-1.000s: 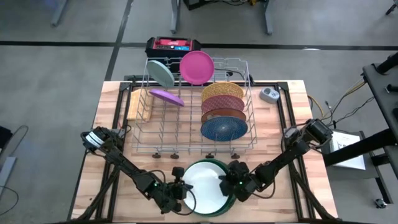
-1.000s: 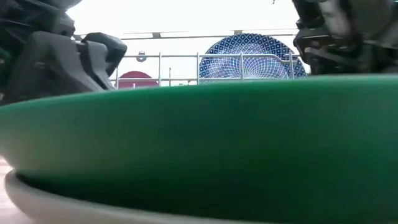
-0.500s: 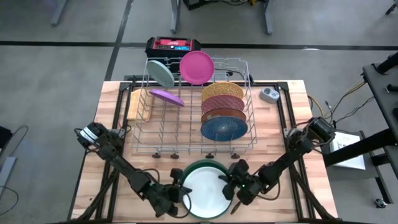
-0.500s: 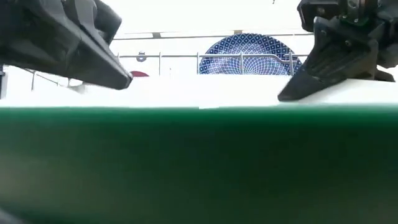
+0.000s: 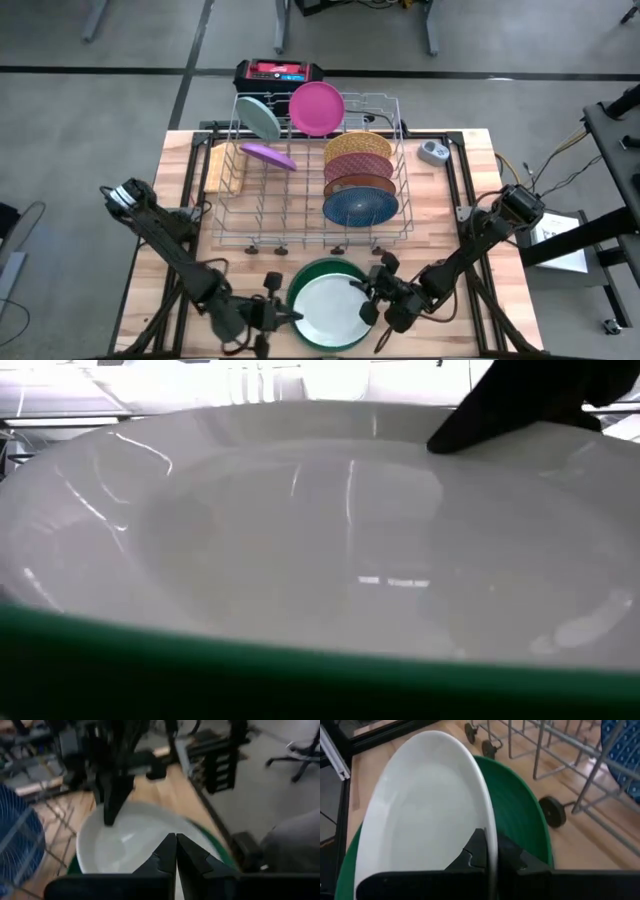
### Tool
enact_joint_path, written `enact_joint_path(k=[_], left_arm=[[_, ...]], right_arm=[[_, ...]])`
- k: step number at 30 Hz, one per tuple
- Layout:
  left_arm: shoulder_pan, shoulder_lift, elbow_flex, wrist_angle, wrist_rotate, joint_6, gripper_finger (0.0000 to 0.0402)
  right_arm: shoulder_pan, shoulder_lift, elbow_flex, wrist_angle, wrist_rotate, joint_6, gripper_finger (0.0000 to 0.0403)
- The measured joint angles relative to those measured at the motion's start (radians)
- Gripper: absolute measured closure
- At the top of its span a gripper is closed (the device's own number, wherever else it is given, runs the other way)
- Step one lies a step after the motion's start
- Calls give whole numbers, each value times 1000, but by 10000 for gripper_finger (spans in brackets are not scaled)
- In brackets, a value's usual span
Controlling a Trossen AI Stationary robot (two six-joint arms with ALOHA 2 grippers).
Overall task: Sort dishes
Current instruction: Put the white plate into the dishwasher rack
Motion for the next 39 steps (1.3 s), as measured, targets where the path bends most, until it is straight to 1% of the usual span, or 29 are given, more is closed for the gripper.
enact_joint_path(k=[4,9,14,19,24,29,31,34,36,39], left_arm=[[-33,-72,0,-9,-14,46,402],[-66,-140,0,-26,-106,124,402],[-77,-201,-2,-114,-180,155,402],[-78,-259,-2,-183,-187,161,402],[-78,-327,-3,-220,-191,220,401],[-78,-410,-3,-257,-263,256,401],[-78,-442,-2,-272,-267,256,401],[-78,-488,-3,-297,-267,258,402],[-78,-518,-3,-302,-267,270,402],[-78,-574,-3,-297,-268,317,402]], right_arm=[[-1,-9,23,-2,19,-70,401],[-3,-9,58,0,35,-156,401],[-3,-12,105,-22,60,-201,401],[-3,-16,155,-87,97,-244,401],[-4,-41,224,-178,111,-273,402],[-4,-73,297,-287,121,-300,402],[-3,-84,332,-304,148,-339,402],[-7,-104,392,-306,222,-440,402],[-15,-109,438,-298,286,-519,402],[-31,-109,507,-300,411,-664,403]])
